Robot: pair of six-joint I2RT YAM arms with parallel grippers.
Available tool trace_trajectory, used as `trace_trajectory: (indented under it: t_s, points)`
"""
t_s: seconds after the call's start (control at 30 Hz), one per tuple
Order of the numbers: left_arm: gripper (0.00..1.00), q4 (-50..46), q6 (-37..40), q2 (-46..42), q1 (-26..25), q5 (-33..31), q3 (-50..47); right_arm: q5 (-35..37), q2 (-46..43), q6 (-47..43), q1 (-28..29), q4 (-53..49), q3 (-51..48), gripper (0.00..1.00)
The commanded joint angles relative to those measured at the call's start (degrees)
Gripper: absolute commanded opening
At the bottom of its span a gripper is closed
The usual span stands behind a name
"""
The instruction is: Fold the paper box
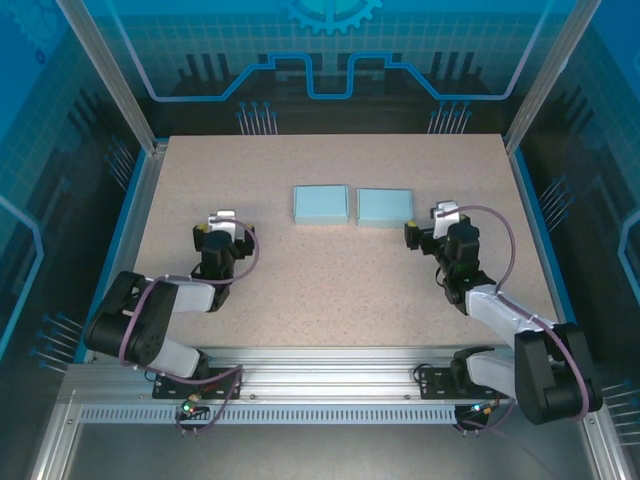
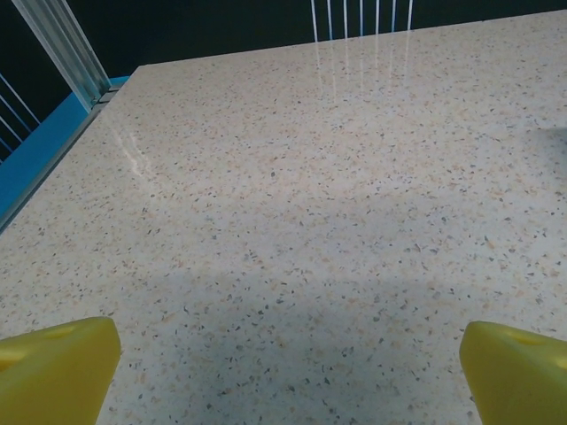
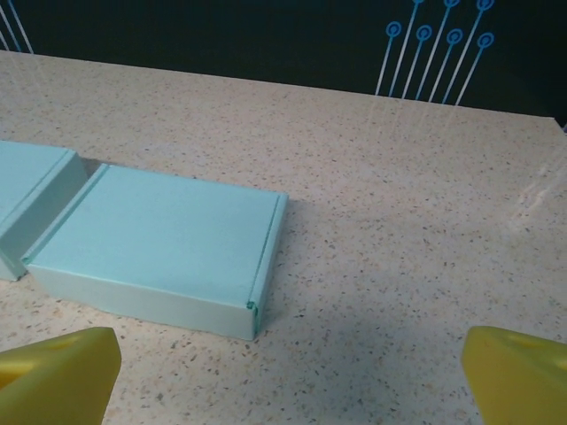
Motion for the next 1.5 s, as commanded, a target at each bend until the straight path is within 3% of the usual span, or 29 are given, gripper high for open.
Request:
trace_trajectory:
  t_s: [0.0, 0.1, 0.17, 0.37, 0.53, 0.73, 0.93, 1.0, 1.17, 1.47]
  points:
    - [0.99, 5.9, -2.7, 1.2, 4.0, 7.2, 0.0, -0.2, 0.5, -1.8, -1.3, 7.0, -1.6, 1.00]
    - [0.99, 10.3, -4.7, 4.6, 6.6, 11.6, -0.7, -0.9, 0.4, -2.4, -1.4, 8.5, -2.1, 1.00]
    - [0.99, 4.2, -5.1, 3.6, 7.1, 13.8, 0.9, -2.2, 0.6, -2.8, -1.5, 9.5, -2.6, 1.00]
    - [0.99, 3.3, -5.6, 4.0, 8.7, 17.3, 2.0, -4.5, 1.7, -4.9, -1.6, 13.1, -4.2, 1.00]
    - [0.99, 3.2, -5.7, 4.1, 8.9, 17.7, 2.0, -8.6, 2.4, -6.6, -1.7, 12.6, -4.5, 1.00]
    - [0.99, 3.1, -5.7, 4.0, 9.0, 17.7, 2.0, -14.1, 11.4, -8.6, -1.9, 18.5, -4.7, 1.00]
    - [0.99, 3.2, -5.7, 4.0, 8.9, 17.8, 2.0, -17.9, 17.7, -4.7, -6.3, 26.3, -5.8, 1.00]
    - [0.99, 3.3, -5.7, 4.0, 8.9, 17.7, 2.0, -18.4, 17.4, -3.8, -7.2, 20.8, -3.1, 1.00]
    - [0.99, 3.3, -5.7, 4.0, 8.9, 17.6, 2.0, -11.1, 19.1, -0.4, -7.4, 14.6, 1.4, 1.00]
    - [0.99, 3.4, -5.7, 4.0, 8.9, 17.7, 1.9, -7.9, 19.2, -1.4, -5.6, 13.6, 2.0, 1.00]
